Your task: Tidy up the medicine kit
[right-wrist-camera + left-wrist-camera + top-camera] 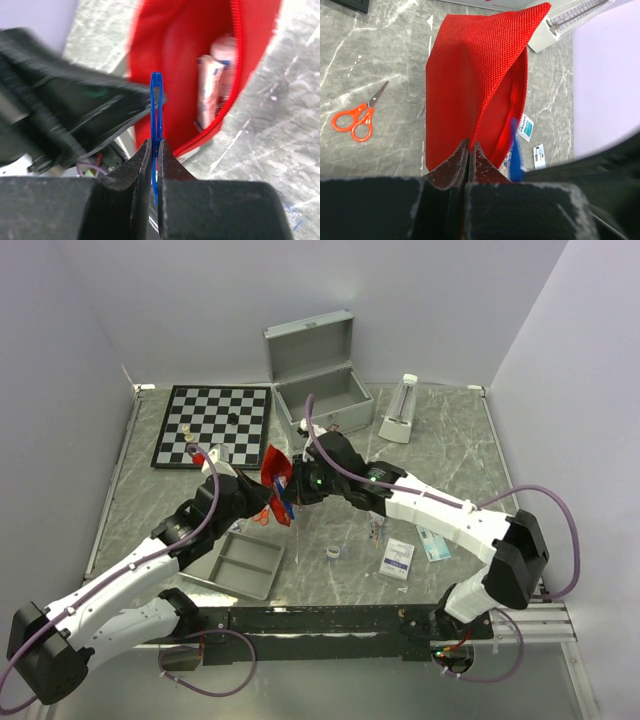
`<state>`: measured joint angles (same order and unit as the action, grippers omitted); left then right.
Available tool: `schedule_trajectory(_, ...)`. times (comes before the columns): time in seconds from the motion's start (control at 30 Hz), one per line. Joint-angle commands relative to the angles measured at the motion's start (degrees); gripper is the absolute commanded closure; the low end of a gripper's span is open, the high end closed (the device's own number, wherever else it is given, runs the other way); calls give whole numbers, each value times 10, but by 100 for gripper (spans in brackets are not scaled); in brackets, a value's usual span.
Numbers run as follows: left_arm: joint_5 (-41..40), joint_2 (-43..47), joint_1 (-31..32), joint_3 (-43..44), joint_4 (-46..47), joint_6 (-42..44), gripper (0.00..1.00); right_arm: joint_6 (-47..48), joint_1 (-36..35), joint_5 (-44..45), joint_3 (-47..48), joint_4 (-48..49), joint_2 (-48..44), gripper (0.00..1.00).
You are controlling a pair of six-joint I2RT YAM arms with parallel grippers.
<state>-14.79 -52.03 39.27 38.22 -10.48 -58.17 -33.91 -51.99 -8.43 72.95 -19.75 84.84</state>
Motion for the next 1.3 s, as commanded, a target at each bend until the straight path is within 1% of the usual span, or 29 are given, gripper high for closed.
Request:
schedule_trajectory(0.0,10,27,5,-3,30,-6,99,-22,-1,28,43,-14,27,100)
schedule_trajectory(0.3,10,47,13,-11,23,-17,99,-50,4,78,88,-33,70,100)
schedule_trajectory(0.5,2,57,13,-17,18,-19,99,-46,7,83,124,-49,104,100)
schedule_trajectory(0.53,1,61,14,-17,16,-19,99,-42,8,80,127,-50,108,98)
schedule_trajectory(0.57,-2,62,14,-17,13,-17,99,-38,8,76,128,-50,109,90)
schedule_trajectory(0.6,-3,65,13,-15,11,-16,99,-34,9,75,125,-46,107,79)
schedule_trajectory(0.63,-8,67,14,-14,6,-15,99,-30,8,72,118,-38,102,64)
schedule_trajectory(0.7,-20,69,14,-10,-8,-14,99,-27,7,66,100,-20,83,45)
schedule_trajectory(0.73,-25,69,13,-9,-14,-14,99,-27,7,62,95,-13,72,38)
schedule_trajectory(0.8,-44,68,13,-5,-24,-12,99,-27,8,55,91,-11,53,30)
schedule_trajectory(0.9,-74,62,14,6,-49,-11,99,-29,8,40,82,-8,17,27)
schedule_trajectory(1.03,-129,59,11,37,-98,0,99,-24,13,59,45,-3,-42,26)
schedule_trajectory(1.1,-149,71,6,53,-123,12,99,-19,31,62,21,-6,-59,26)
schedule_trajectory(1.17,-167,89,0,69,-145,24,99,-17,50,61,2,-9,-53,27)
schedule_trajectory(1.27,-193,126,-3,88,-183,31,99,-1,62,47,-8,-10,-14,30)
